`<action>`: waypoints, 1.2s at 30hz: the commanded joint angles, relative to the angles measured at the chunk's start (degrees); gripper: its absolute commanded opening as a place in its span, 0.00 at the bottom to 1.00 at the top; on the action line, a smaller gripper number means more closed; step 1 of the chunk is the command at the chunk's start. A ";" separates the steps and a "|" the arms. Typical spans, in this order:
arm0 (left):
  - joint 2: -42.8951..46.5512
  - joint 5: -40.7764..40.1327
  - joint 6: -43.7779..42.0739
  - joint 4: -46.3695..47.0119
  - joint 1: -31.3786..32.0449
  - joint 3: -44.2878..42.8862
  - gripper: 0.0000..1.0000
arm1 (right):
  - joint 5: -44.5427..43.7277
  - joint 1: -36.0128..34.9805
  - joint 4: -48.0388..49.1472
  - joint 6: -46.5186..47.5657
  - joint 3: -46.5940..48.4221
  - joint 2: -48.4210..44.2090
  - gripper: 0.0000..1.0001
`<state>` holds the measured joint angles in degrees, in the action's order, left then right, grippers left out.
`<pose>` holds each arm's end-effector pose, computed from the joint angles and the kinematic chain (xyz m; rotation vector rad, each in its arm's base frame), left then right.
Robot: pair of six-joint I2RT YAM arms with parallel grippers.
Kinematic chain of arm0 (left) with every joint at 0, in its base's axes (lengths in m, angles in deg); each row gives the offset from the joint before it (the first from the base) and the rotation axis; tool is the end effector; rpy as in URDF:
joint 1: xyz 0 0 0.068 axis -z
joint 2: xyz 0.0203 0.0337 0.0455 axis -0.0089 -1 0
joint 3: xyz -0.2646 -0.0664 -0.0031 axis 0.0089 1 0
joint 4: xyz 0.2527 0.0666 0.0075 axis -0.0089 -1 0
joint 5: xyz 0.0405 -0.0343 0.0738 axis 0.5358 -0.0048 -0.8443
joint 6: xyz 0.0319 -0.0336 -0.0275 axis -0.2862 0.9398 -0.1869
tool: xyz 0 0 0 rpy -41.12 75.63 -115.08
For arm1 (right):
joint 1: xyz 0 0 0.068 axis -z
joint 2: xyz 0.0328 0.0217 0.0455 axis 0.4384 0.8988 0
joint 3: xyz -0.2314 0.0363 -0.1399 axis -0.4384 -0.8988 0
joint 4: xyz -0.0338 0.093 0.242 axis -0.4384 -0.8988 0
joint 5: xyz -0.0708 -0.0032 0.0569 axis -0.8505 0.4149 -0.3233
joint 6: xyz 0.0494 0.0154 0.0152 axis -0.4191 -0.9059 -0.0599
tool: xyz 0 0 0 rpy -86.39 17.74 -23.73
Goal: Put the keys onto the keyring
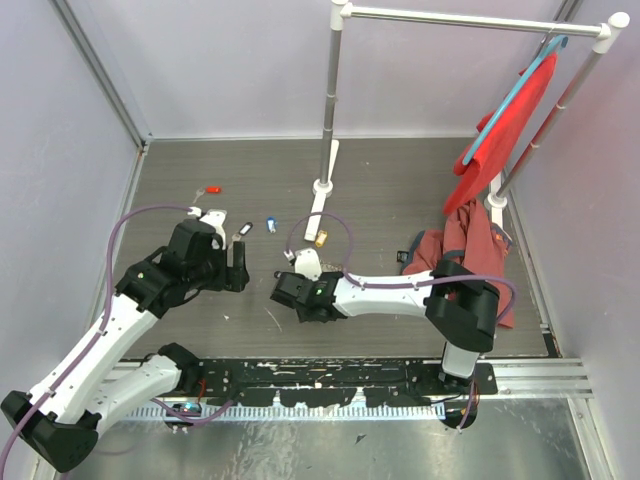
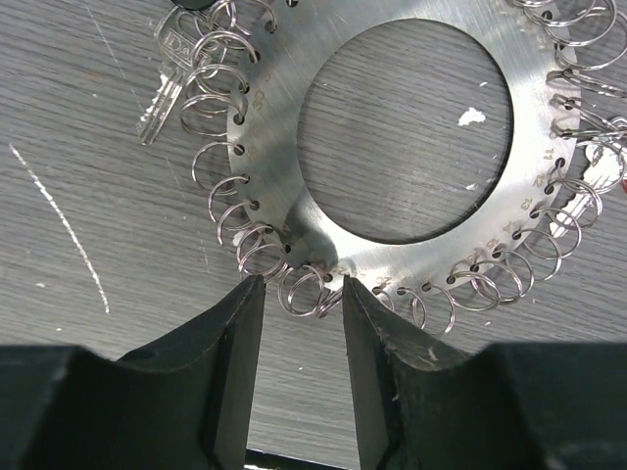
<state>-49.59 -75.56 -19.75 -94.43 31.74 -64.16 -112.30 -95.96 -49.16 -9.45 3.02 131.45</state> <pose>0.1395 -0.0835 0.3026 0.1971 2.4075 -0.3050 0.1296 0.3099 0.1805 -0.4213 2.5326 0.0960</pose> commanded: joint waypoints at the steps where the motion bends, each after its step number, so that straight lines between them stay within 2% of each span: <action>1: 0.95 0.70 -0.83 1.36 -0.17 0.63 0.84 | -2.72 -0.01 -2.70 -2.12 2.44 0.37 0.42; 12: 1.40 0.47 -0.77 1.32 -0.19 0.57 0.84 | -0.35 -0.10 -1.84 -2.07 -0.79 -1.06 0.38; 18: 1.60 0.14 -0.72 1.22 -0.17 0.61 0.84 | 0.73 -0.10 -1.03 -2.41 -1.38 -0.26 0.30; 22: 1.57 0.09 -0.69 1.20 -0.09 0.56 0.84 | -1.39 -0.10 -1.97 -3.37 -2.39 -2.25 0.20; 27: 1.47 0.17 -0.67 1.20 -0.11 0.63 0.84 | -4.21 -0.10 -2.91 -4.84 -4.73 -6.80 0.02; 36: 2.35 0.74 -0.38 1.32 -0.17 0.63 0.84 | -6.17 -0.01 -4.02 -3.44 -9.33 -17.24 0.01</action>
<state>-48.58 -75.45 -19.77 -94.43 31.74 -64.14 -114.62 -95.96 -52.16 -12.78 -6.01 119.02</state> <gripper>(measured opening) 0.842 0.033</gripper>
